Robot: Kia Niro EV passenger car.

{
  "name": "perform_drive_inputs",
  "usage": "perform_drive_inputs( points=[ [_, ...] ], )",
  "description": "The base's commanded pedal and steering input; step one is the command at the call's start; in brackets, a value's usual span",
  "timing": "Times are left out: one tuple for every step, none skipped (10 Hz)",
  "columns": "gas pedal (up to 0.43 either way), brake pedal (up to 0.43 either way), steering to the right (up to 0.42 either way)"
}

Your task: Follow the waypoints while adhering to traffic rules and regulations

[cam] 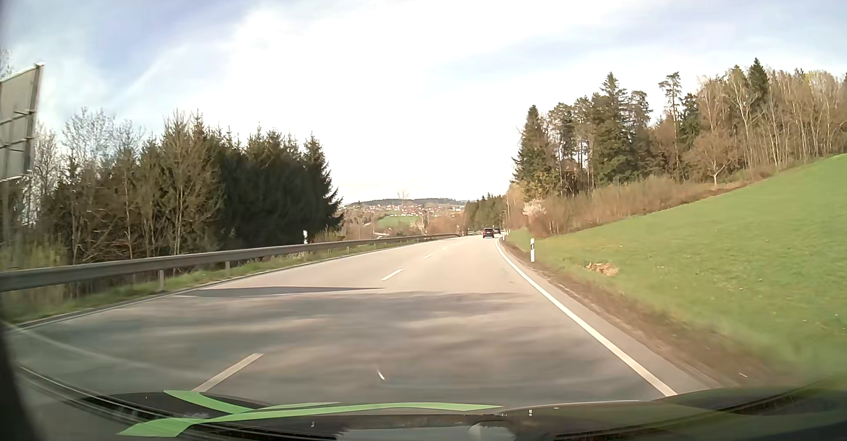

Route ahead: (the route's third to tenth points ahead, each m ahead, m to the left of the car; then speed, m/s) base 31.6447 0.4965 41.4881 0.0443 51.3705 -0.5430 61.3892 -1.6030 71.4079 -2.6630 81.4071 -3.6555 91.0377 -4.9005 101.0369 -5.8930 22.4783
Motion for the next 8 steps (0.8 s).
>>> perform_drive_inputs(
  points=[
    [0.150,0.000,0.006],
    [0.138,0.000,0.006],
    [0.118,0.000,0.006],
    [0.098,0.000,0.006],
    [0.087,0.000,0.006],
    [0.067,0.000,0.007],
    [0.020,0.000,0.007],
    [0.000,0.000,0.007]
  ],
)
